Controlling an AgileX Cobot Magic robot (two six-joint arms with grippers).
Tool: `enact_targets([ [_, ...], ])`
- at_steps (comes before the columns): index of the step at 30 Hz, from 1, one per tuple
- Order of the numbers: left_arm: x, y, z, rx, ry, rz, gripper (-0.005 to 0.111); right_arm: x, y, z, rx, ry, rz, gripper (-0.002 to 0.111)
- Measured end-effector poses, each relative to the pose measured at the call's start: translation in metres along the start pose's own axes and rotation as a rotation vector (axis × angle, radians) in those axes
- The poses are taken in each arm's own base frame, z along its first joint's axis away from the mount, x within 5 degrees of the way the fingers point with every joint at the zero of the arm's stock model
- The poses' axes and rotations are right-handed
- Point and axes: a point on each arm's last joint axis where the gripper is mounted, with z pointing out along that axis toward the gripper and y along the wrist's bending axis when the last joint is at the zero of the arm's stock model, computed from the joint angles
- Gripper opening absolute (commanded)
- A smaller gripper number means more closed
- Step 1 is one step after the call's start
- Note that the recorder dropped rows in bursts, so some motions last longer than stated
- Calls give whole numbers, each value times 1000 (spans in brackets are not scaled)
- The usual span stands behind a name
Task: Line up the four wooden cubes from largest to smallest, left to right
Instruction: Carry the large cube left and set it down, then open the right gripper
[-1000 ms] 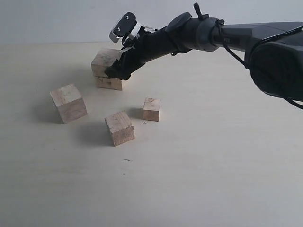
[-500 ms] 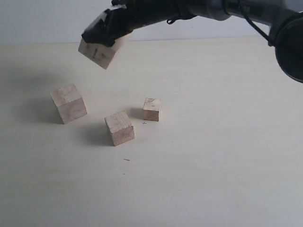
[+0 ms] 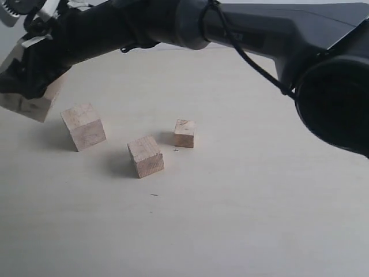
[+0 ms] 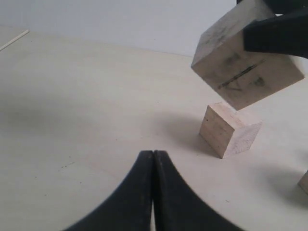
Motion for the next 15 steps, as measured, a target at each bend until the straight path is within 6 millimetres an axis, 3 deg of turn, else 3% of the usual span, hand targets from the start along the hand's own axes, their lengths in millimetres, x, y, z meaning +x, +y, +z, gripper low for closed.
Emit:
enact_targets([
  [3, 0, 0, 0, 0, 1, 0, 0, -5, 16, 12, -8, -1, -25, 0],
  [6, 0, 0, 0, 0, 1, 0, 0, 3, 24, 24, -19, 22, -38, 0],
  [15, 0, 0, 0, 0, 1, 0, 0, 42, 21, 41, 9, 155, -92, 0],
])
